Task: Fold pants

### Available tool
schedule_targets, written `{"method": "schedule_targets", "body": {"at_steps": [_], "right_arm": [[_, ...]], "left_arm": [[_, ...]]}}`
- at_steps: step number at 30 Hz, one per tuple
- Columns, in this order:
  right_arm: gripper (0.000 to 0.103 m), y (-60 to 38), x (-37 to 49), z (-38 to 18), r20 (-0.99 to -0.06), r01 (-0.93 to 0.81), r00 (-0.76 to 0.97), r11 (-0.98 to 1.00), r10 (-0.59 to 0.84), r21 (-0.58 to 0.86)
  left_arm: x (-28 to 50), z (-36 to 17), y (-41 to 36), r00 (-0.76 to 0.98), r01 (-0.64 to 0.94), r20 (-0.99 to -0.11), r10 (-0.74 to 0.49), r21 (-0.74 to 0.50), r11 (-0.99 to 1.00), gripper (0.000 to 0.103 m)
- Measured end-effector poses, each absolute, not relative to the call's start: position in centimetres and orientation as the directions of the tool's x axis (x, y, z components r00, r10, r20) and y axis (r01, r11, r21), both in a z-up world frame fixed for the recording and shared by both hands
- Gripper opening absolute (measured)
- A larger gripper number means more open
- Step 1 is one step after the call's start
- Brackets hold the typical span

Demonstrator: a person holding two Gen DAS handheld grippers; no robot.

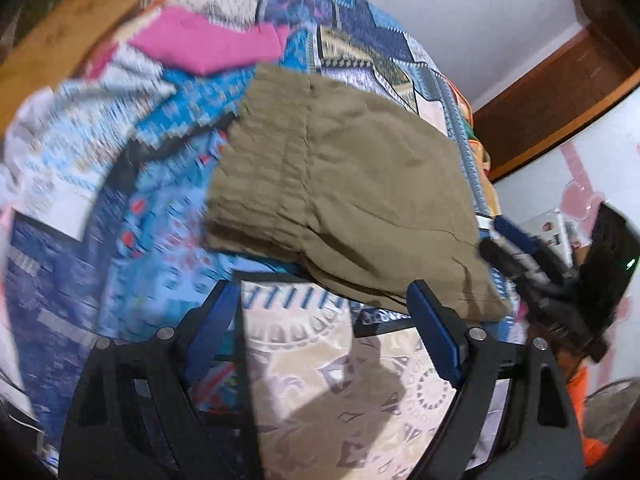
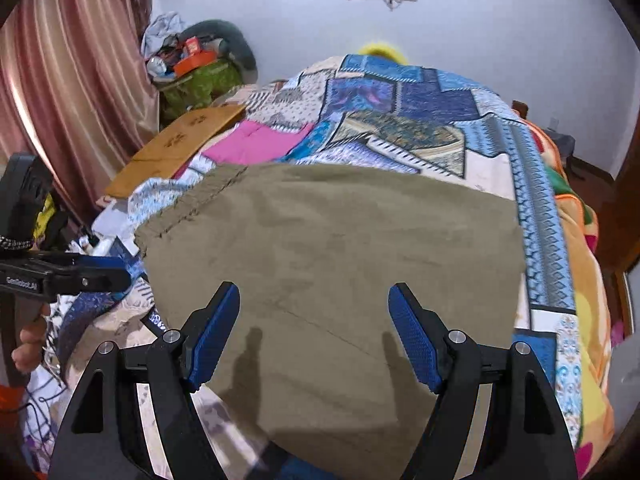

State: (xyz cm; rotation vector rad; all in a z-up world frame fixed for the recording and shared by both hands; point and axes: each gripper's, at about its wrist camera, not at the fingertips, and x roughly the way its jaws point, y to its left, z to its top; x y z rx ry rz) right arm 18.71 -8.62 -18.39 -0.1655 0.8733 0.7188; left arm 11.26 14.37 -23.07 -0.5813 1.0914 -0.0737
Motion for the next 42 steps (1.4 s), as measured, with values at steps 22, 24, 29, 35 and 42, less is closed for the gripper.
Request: {"method": "schedule_targets", "body": {"at_steps": [22,24,29,35,42], "right_arm": [[0.076,-8.2,18.2,-22.3,-0.787,-0.683,0.312,0.702,0.532,0.203],[0.076,-8.2,18.2,-22.3,-0.787,-0.681,0.312,0.703,0.533,0.205],[0.074,-8.8,18.1,-21.8,-0.788,-0.666,0.315,0.715,0.529,0.214],[0.073,-11.0,17.0,-21.3,-0.785,-0.642,0.321,0.731,0.531,0.232],[0.073,-12.6,16.3,-21.1,-0.785,-0.612,0.331,0.753,0.524,0.244]], "left_arm": [[16.7,-24.1,16.2,0.525,-0.342,-0.802,-0.286,-0.506,0.791,0.041],[16.6,-23.4,15.3,0.536,-0.325,-0.816,-0.216,-0.435,0.84,0.036],[15.0,-21.6,14.5,0.558,-0.314,-0.829,-0.044,-0.26,0.913,0.034],[11.2,-20.2,15.1,0.525,-0.427,-0.775,0.351,0.117,0.897,0.034],[9.9,-18.4,15.7,0.536,-0.441,-0.731,0.422,0.184,0.878,0.033]]}}
